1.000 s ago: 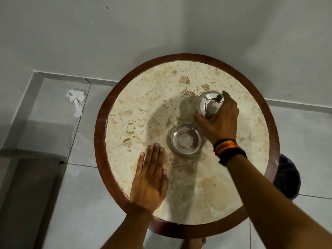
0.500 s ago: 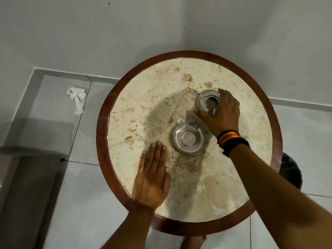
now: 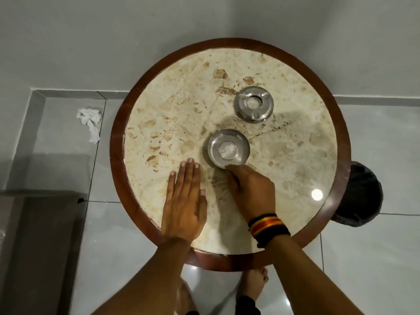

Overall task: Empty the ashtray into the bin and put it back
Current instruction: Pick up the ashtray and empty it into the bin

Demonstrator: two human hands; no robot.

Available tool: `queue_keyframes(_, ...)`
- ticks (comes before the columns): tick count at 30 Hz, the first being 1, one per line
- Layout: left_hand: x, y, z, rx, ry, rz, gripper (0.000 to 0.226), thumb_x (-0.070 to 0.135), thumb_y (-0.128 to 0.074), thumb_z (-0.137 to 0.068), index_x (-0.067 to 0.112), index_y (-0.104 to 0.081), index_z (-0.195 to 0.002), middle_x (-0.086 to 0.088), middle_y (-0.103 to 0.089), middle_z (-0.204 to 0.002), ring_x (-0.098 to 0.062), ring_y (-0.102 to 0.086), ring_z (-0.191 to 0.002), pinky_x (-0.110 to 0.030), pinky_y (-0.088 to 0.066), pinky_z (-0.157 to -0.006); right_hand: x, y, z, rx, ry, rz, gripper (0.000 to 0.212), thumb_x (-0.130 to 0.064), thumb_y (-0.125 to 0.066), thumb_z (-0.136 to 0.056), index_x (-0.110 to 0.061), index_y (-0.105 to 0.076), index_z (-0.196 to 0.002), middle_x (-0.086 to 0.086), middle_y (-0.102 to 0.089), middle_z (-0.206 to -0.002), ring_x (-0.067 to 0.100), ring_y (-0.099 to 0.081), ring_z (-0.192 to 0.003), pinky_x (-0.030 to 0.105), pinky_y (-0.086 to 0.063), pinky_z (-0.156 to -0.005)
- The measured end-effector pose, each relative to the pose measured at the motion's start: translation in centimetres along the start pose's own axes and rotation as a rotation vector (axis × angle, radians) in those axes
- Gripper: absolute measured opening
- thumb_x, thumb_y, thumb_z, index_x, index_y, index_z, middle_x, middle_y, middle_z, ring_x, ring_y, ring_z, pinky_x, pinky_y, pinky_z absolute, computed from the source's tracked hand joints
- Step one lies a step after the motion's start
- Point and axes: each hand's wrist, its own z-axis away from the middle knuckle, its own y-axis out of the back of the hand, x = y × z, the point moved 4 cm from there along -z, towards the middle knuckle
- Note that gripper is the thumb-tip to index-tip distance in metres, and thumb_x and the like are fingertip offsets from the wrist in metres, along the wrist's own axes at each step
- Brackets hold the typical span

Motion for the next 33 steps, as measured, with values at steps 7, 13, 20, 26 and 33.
queue_keyframes(7,0.3,0.2,-0.1,0.035,-0.027,0.013,0.067,0.033,-0.023,-0.107,0.008,-0.022,-0.169,-0.012,-0.019,-0.18,-0.028,-0.014,-0.169,-0.055,-0.014,-0.138,6.4,5.9,2.2,0.227,-0.199,-0.235,0.016,-0.015,-0.066,-0.097,-0.016,-0.074,-0.111,0.001,-0.076,-0.093,0.02,-0.071,-0.073,0.037,-0.06,-0.062)
queue_keyframes(13,1.3,0.1,-2.7,0.024,-0.157,-0.02,0.066,0.028,-0.027,-0.107,0.005,-0.02,-0.169,-0.015,-0.019,-0.18,-0.03,-0.014,-0.169,-0.055,-0.011,-0.138,20.3,12.8,7.3,0.557,-0.706,-0.773,0.01,-0.022,-0.063,-0.099,-0.017,-0.071,-0.094,-0.003,-0.071,-0.066,0.01,-0.066,-0.054,0.022,-0.055,-0.049)
queue_keyframes(20,1.5,0.0,-3.1,0.037,-0.197,0.025,0.067,0.029,-0.027,-0.108,0.008,-0.017,-0.17,-0.013,-0.016,-0.181,-0.027,-0.01,-0.17,-0.054,-0.006,-0.138,34.1,8.3,10.1,0.564,-1.36,-1.497,0.017,-0.008,-0.045,-0.106,-0.011,-0.062,-0.104,0.001,-0.05,-0.077,0.013,-0.06,-0.077,0.017,-0.056,-0.051)
queue_keyframes(26,1.2,-0.3,-3.3,0.013,-0.188,0.02,0.068,0.032,-0.026,-0.108,0.013,-0.012,-0.172,-0.011,-0.013,-0.182,-0.022,-0.004,-0.171,-0.049,-0.002,-0.139,36.0,4.1,9.9,0.745,-1.415,-1.779,0.021,-0.009,-0.039,-0.11,-0.012,-0.056,-0.097,0.001,-0.044,-0.074,0.01,-0.051,-0.07,0.018,-0.059,-0.053)
queue_keyframes(33,1.3,-0.2,-3.4,0.033,-0.197,0.023,0.069,0.03,-0.028,-0.106,0.011,-0.014,-0.171,-0.014,-0.015,-0.181,-0.025,-0.007,-0.171,-0.051,-0.005,-0.139,34.0,0.9,11.1,0.586,-1.553,-1.625,0.03,0.001,-0.032,-0.108,-0.013,-0.055,-0.122,0.005,-0.047,-0.078,0.013,-0.05,-0.069,0.018,-0.057,-0.047)
